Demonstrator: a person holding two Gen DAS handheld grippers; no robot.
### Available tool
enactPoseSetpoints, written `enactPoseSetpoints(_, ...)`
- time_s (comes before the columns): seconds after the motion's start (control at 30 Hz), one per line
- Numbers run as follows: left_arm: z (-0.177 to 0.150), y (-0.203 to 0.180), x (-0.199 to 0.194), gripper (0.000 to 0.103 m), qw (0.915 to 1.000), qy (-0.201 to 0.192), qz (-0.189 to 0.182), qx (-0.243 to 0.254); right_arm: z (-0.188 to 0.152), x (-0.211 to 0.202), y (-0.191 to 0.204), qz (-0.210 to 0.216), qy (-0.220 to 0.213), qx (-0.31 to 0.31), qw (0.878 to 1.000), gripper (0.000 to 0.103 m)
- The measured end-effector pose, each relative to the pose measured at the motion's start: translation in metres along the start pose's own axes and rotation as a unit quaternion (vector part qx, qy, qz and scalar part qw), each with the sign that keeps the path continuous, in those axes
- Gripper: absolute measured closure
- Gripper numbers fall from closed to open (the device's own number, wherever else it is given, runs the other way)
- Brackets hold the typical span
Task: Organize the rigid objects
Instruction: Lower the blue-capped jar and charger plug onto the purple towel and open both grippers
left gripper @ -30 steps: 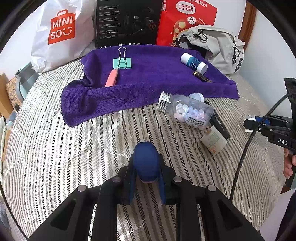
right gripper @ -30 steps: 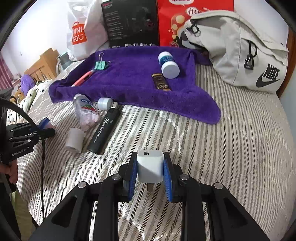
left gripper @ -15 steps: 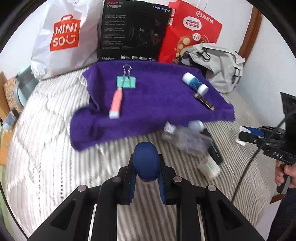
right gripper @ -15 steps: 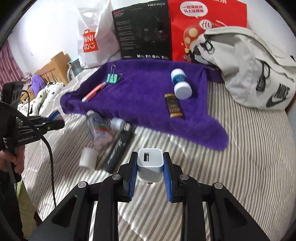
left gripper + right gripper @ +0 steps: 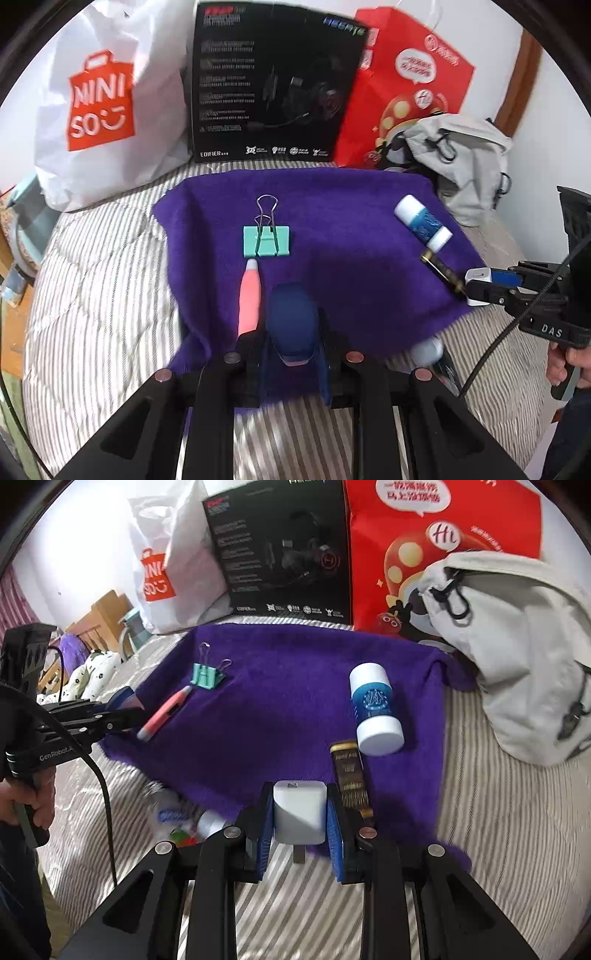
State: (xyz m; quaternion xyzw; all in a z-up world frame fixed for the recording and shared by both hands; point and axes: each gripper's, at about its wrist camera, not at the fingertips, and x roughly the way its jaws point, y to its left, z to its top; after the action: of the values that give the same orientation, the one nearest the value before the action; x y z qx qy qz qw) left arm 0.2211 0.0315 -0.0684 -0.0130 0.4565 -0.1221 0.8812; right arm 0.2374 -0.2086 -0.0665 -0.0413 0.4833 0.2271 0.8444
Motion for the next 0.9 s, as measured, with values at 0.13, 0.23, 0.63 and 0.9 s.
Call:
enactPoseSetpoints(0.13, 0.011, 0.003, 0.024, 0.083, 0.9999, 0.011, -0.002, -0.001, 0.005, 0.018, -0.002, -0.003, 0.011, 0.004, 1.0, 0.077)
enactPoseSetpoints(0.23, 0.015, 0.003, 0.04, 0.083, 0.9997, 0.022, -0.007, -0.001, 0.008, 0.027, -0.004, -0.004, 0.015, 0.007, 1.0, 0.077)
enactPoseSetpoints(0.63, 0.019, -0.001, 0.061, 0.083, 0.9993, 0.029, 0.016, 0.015, 0.017, 0.037, -0.007, -0.006, 0.011, -0.003, 1.0, 0.077)
enactPoseSetpoints(0.9, 0.021, -0.004, 0.064, 0.083, 0.999, 0.021, 0.028, 0.028, 0.016, 0.038, -0.004, -0.001, 0.003, -0.014, 1.0, 0.076)
